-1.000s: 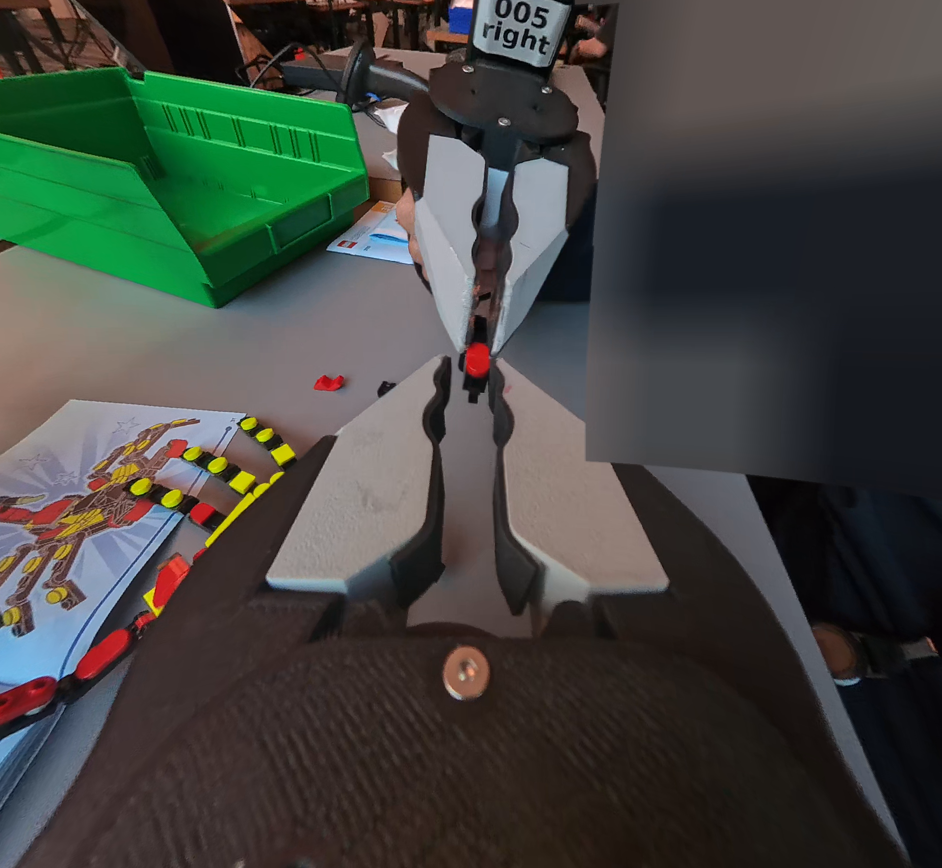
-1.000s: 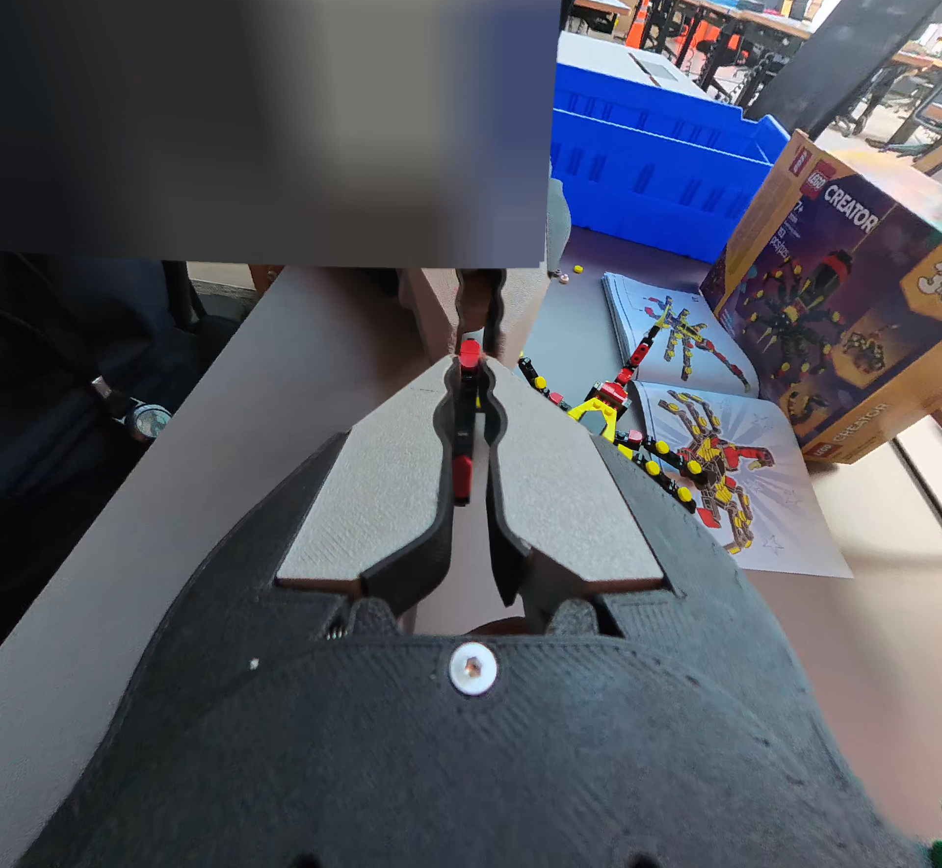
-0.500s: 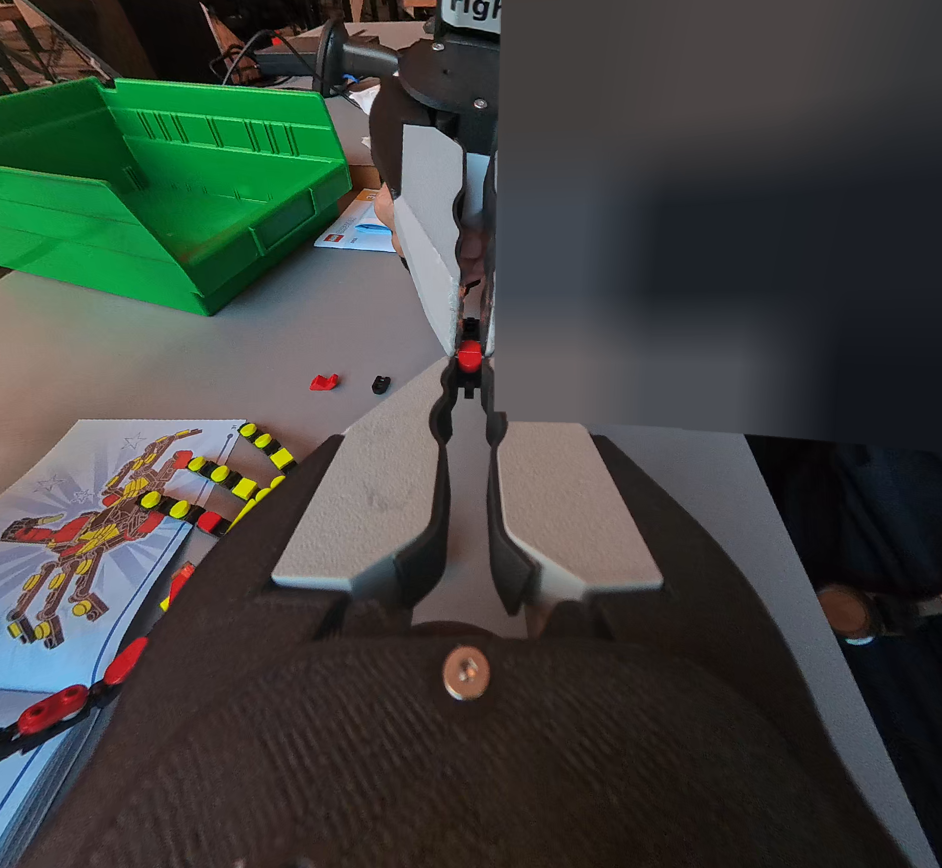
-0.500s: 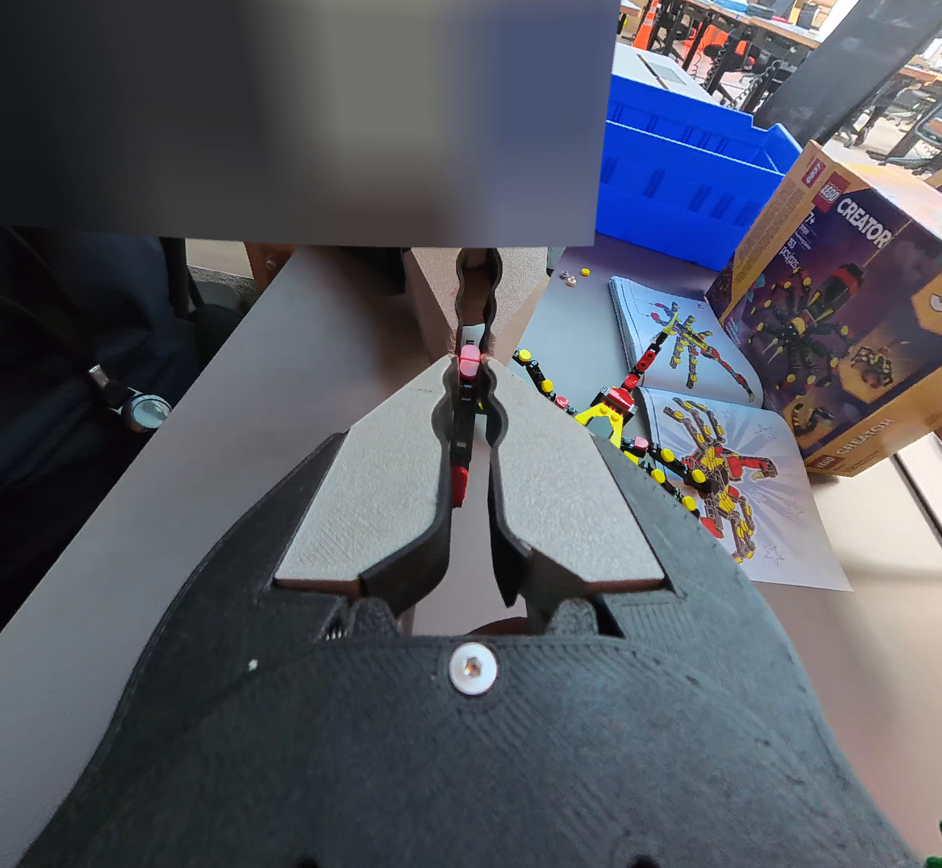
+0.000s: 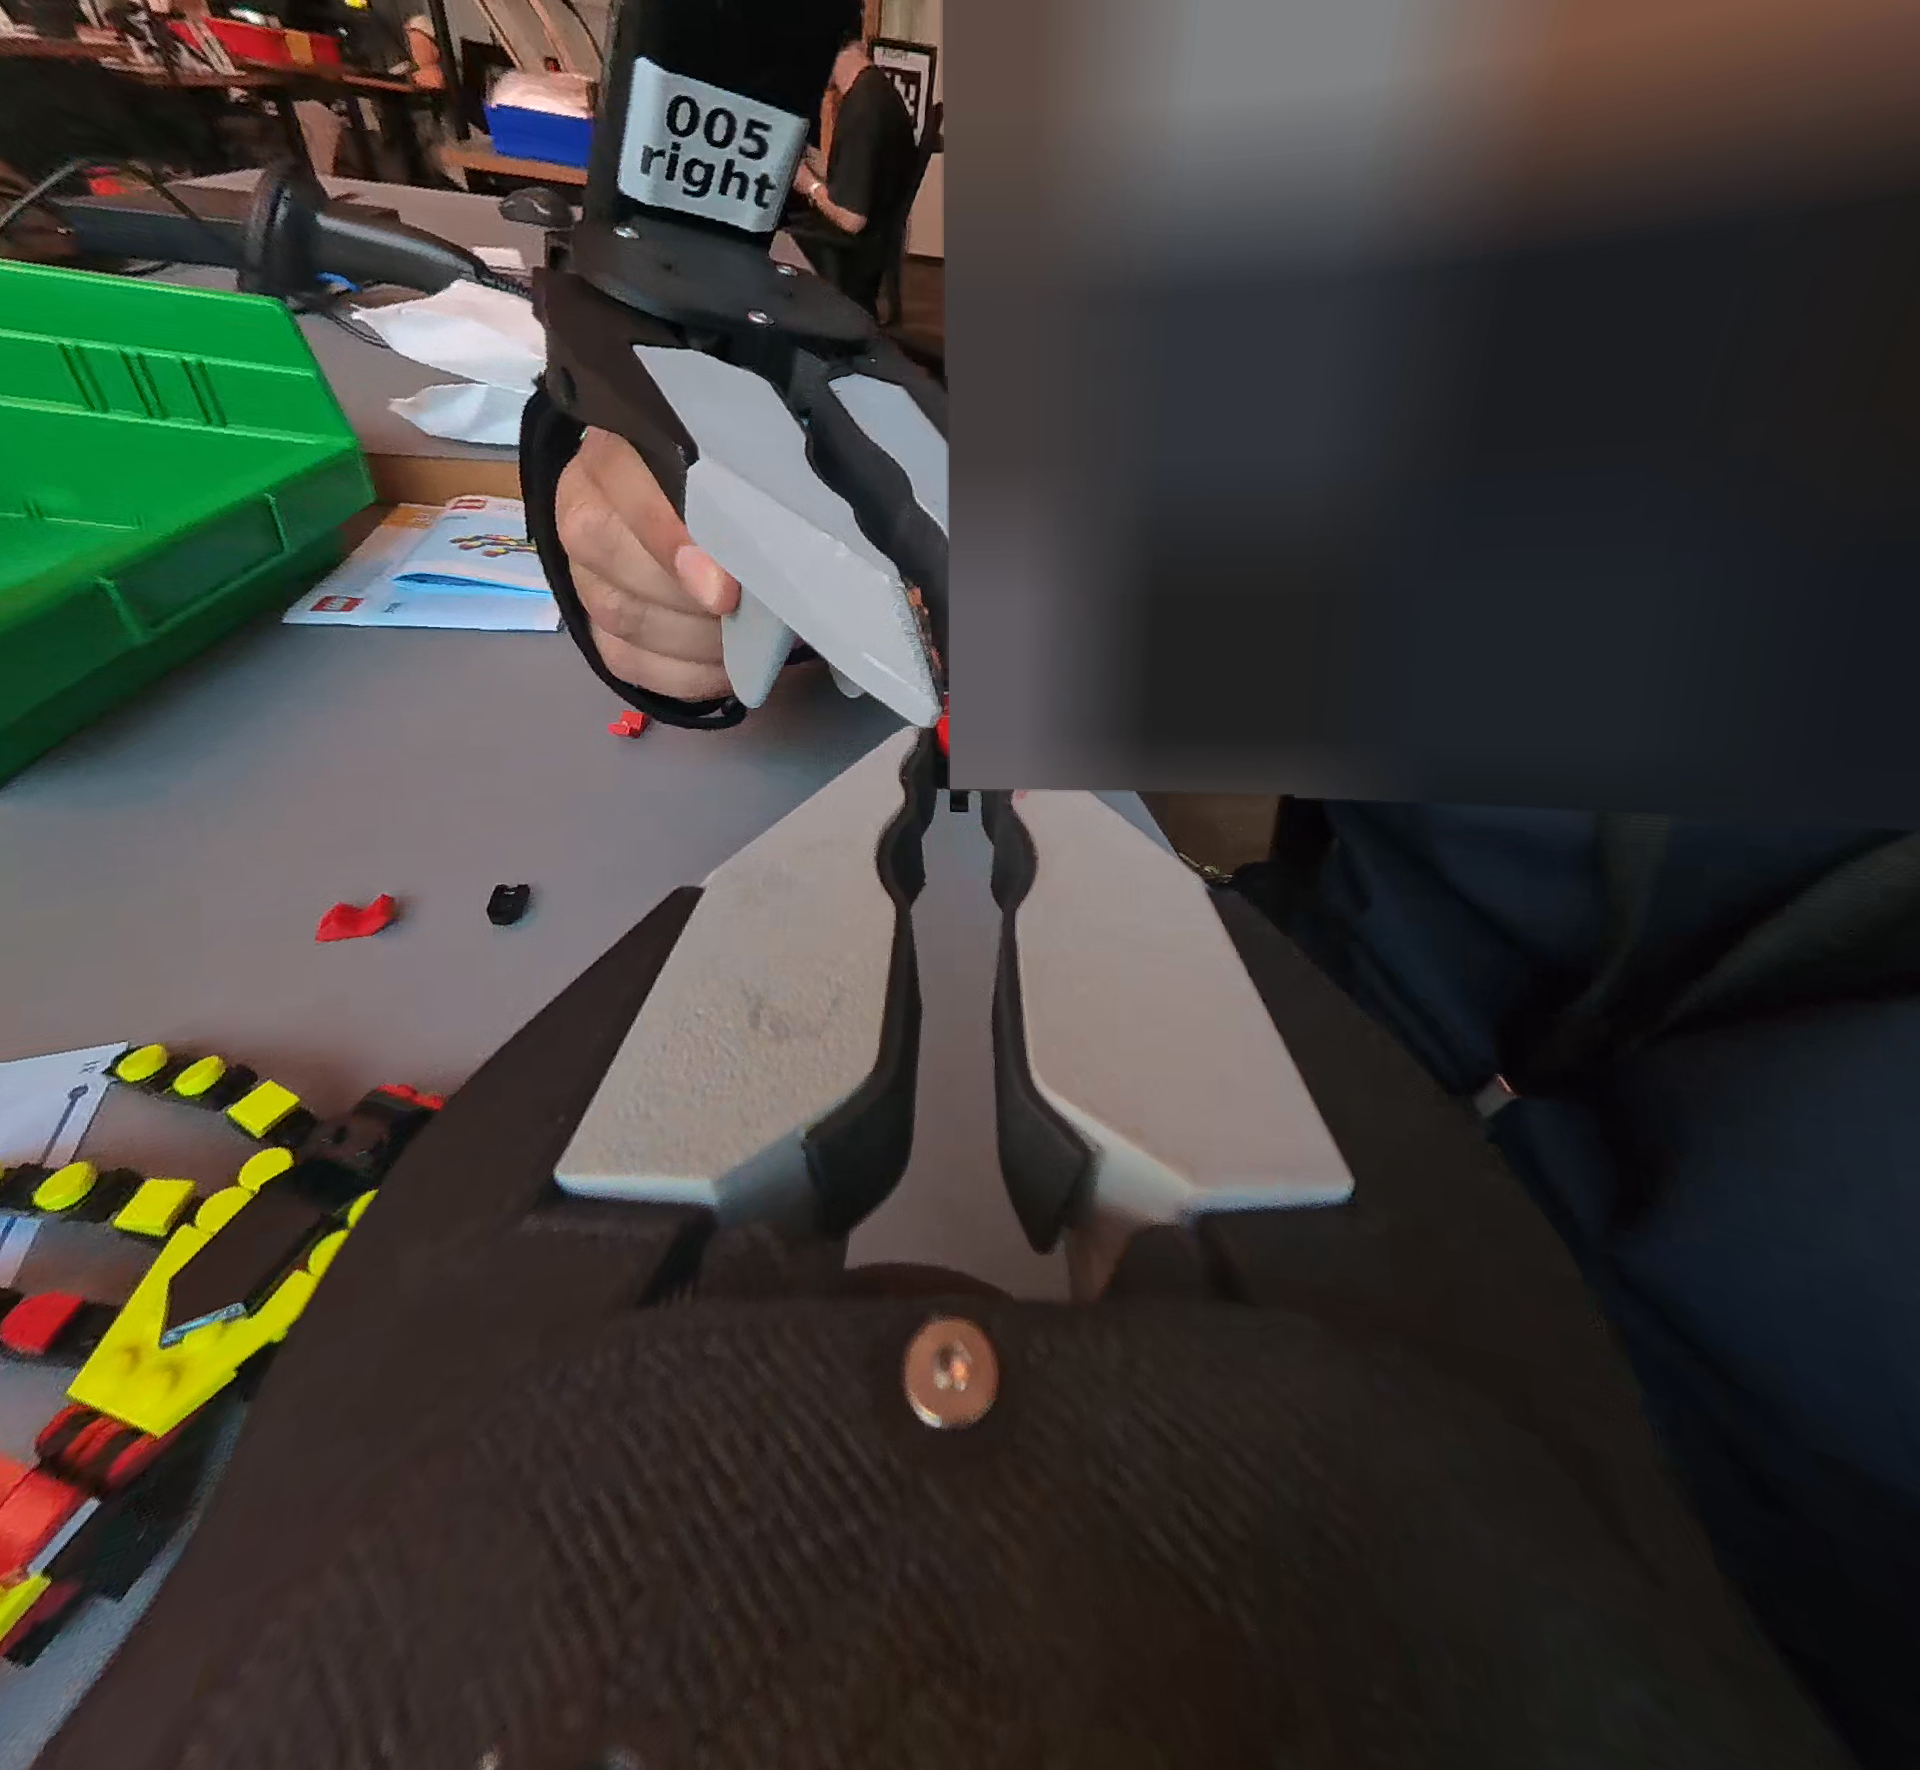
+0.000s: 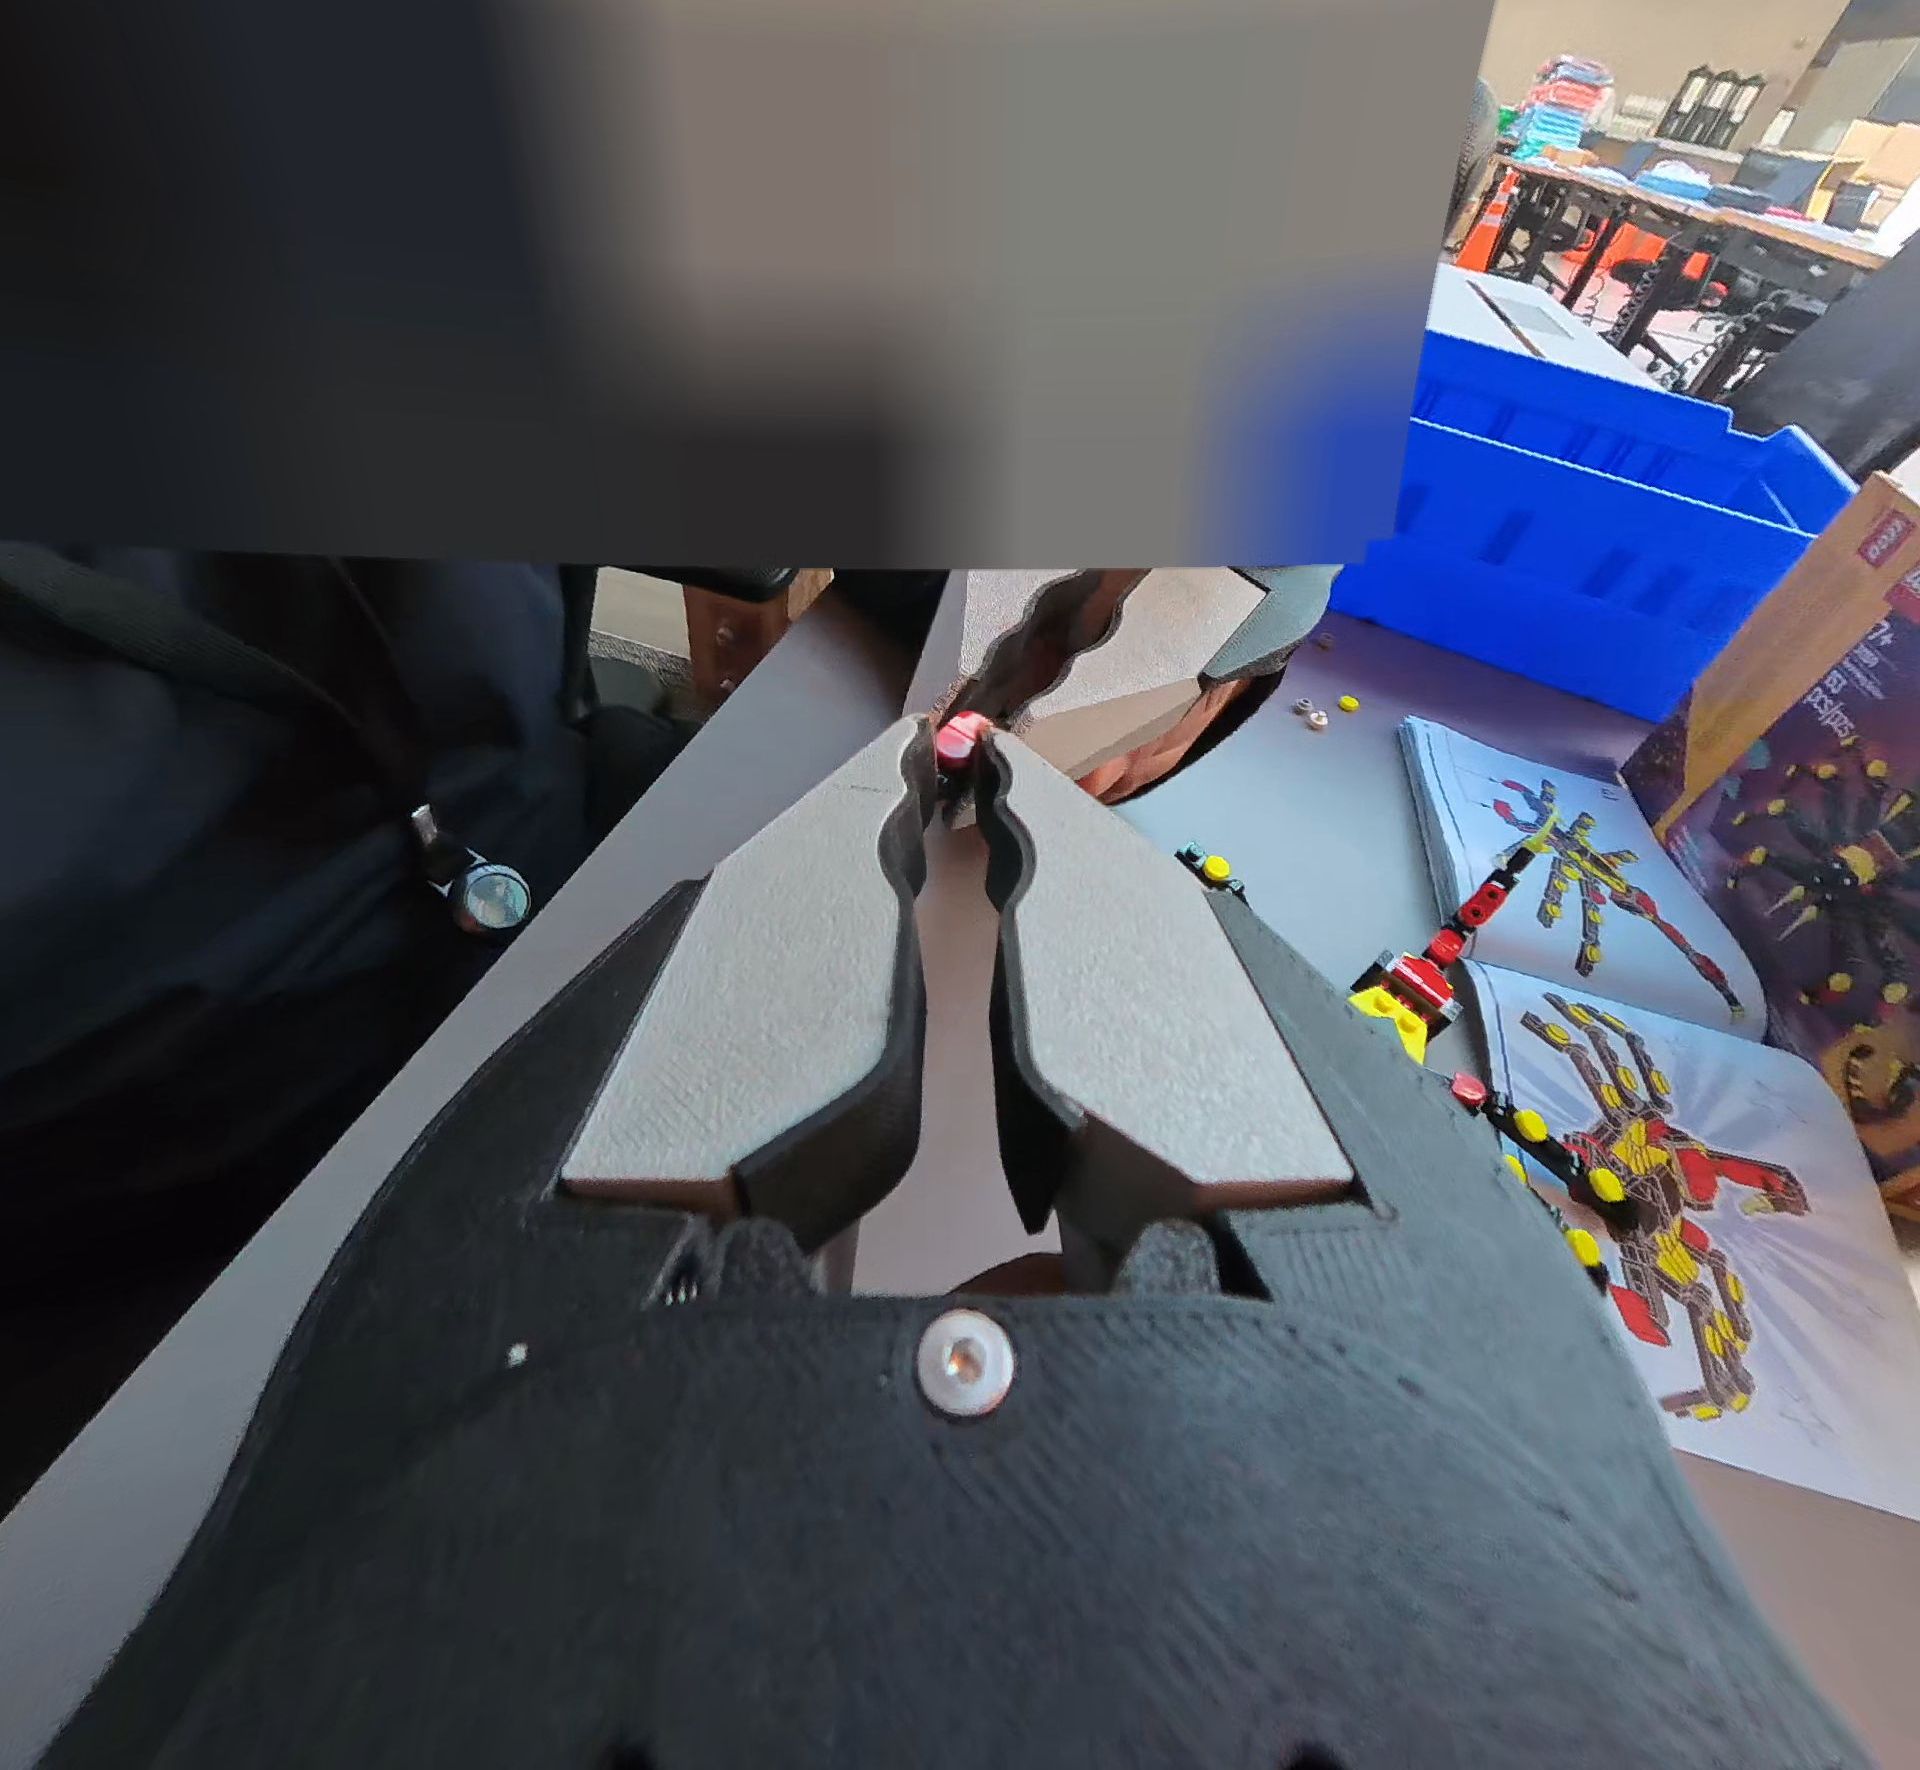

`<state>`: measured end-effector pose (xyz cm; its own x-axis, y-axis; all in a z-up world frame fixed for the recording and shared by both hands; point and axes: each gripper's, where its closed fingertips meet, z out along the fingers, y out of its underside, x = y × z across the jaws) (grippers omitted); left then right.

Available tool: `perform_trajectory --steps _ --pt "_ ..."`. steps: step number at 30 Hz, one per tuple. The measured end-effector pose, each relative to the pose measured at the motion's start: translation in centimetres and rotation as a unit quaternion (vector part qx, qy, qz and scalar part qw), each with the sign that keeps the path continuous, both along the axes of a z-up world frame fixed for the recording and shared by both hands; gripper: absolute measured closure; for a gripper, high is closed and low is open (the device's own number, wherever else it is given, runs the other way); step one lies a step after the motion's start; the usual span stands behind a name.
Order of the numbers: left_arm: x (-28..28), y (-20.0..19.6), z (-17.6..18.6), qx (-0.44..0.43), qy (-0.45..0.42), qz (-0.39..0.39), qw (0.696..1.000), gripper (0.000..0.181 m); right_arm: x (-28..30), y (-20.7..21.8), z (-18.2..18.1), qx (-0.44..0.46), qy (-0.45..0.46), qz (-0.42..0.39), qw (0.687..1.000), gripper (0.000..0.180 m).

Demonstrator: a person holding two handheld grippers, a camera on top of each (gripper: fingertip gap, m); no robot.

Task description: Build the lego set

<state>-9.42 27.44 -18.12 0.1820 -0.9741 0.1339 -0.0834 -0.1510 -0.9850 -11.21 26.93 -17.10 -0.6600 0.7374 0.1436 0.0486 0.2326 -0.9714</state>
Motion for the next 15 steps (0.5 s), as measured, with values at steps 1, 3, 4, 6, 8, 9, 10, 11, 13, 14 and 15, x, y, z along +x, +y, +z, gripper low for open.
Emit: perform_trajectory --steps 1,3,4,6,8,9,10,11,13,14,15 --pt "0.1 0.0 -0.1 0.002 0.005 0.0 1.0 0.176 0.1 -0.1 -0.1 0.004 -0.001 0.004 1.0 0.175" --pt "0.3 -0.2 -0.1 0.009 0.008 -0.001 1.0 0.175 0.2 -0.1 0.0 0.007 0.0 0.003 1.0 0.175" --pt "0.0 0.4 0.0 0.014 0.01 0.019 1.0 0.176 -0.1 0.5 0.0 0.012 0.0 -0.017 1.0 0.176" --pt "-0.9 2.3 -0.2 0.028 0.027 0.082 0.996 0.176 -0.9 2.1 -0.2 0.035 0.0 -0.075 0.997 0.176" --pt "-1.1 3.2 -0.5 0.039 0.045 0.117 0.991 0.176 -1.1 2.9 -0.4 0.057 0.005 -0.1 0.993 0.177" --pt "-1.2 3.5 -0.6 0.043 0.05 0.13 0.989 0.176 -1.1 3.1 -0.5 0.056 0.004 -0.103 0.993 0.176" --pt "-1.2 3.6 -0.8 0.046 0.059 0.136 0.988 0.176 -1.1 3.2 -0.7 0.048 -0.005 -0.099 0.994 0.176" --pt "-1.1 3.6 -1.0 0.049 0.069 0.138 0.987 0.176 -1.1 3.3 -1.0 0.036 -0.02 -0.094 0.995 0.175" --pt "-1.1 3.7 -1.4 0.052 0.083 0.144 0.985 0.176 -1.0 3.3 -1.4 0.025 -0.032 -0.084 0.996 0.176" --pt "-1.1 3.7 -1.6 0.049 0.087 0.143 0.985 0.176 -0.9 3.3 -1.6 0.028 -0.034 -0.082 0.996 0.176" --pt "-1.1 3.8 -1.8 0.048 0.092 0.148 0.984 0.176 -1.0 3.4 -1.8 0.036 -0.037 -0.086 0.995 0.176"
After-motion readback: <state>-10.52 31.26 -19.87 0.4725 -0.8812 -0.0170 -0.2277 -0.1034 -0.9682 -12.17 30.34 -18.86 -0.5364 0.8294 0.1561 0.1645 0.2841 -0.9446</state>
